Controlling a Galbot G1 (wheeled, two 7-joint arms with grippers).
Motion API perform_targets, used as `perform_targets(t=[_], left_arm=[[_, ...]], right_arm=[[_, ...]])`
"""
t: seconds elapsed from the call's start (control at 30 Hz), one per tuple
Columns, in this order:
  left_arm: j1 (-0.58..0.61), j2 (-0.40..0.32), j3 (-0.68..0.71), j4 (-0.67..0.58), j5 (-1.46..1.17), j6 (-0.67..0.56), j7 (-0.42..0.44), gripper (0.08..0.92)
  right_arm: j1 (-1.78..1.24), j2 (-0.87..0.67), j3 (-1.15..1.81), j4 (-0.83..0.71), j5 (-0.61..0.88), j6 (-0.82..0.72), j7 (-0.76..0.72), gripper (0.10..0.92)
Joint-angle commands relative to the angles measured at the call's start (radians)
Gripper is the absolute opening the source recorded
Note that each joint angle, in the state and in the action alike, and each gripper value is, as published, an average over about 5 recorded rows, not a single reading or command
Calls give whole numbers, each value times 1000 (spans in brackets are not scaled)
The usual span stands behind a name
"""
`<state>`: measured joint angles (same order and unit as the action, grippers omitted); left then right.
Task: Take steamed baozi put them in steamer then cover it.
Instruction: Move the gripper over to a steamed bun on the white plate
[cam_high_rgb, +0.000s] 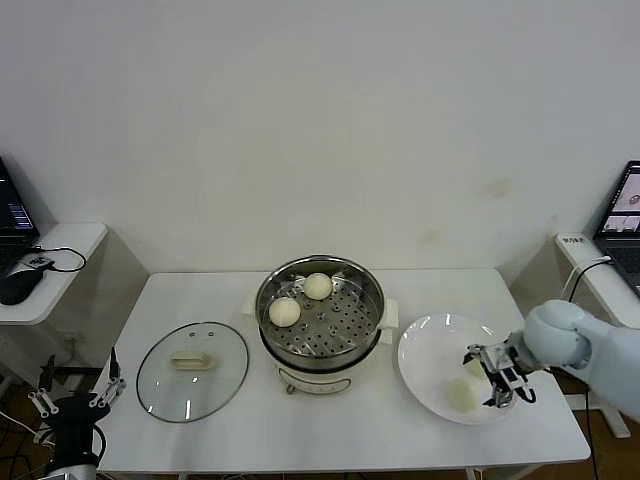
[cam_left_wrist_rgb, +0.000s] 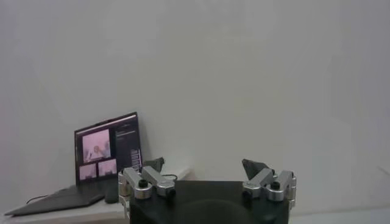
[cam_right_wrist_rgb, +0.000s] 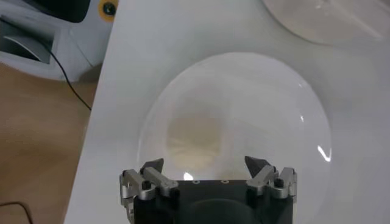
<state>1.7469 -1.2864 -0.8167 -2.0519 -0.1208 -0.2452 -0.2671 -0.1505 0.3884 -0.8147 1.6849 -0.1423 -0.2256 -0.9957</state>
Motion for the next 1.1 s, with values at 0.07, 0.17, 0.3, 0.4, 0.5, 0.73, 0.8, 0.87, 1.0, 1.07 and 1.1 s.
perform_targets(t=[0.07,0.17,0.3,0.4,0.5,0.73,0.8,0.87,1.0,1.07,1.1], left_arm=[[-1,-1,0,1,1,1,0,823],[-2,-2,0,3,1,1,0,823],[-3,-1,-1,6,1,0,-1,823],[-3,-1,-1,8,1,-1,-1,823],[-4,-1,-1,11,0,-2,-2,823],[-6,-2,2,12,0,-2,-2,823],[-6,-2,2,12,0,-2,-2,823],[-5,-2,2,11,0,-2,-2,823],[-4,-2,1,10,0,-3,-3,823],[-3,-3,1,8,0,-3,-2,823],[-3,-3,1,7,0,-3,-2,823]], right_arm=[[-86,35,52,-38,-17,1,14,823],[-94,46,54,-47,-19,-3,17,820],[-98,60,59,-59,-20,-16,20,802],[-97,69,62,-74,-20,-24,23,781],[-98,72,63,-83,-21,-29,24,760],[-103,77,62,-86,-23,-40,22,714],[-105,79,63,-87,-24,-42,22,702],[-108,80,66,-87,-26,-43,22,687],[-114,81,75,-88,-31,-44,19,644],[-112,80,77,-88,-33,-43,16,618],[-110,80,78,-87,-34,-42,14,608]])
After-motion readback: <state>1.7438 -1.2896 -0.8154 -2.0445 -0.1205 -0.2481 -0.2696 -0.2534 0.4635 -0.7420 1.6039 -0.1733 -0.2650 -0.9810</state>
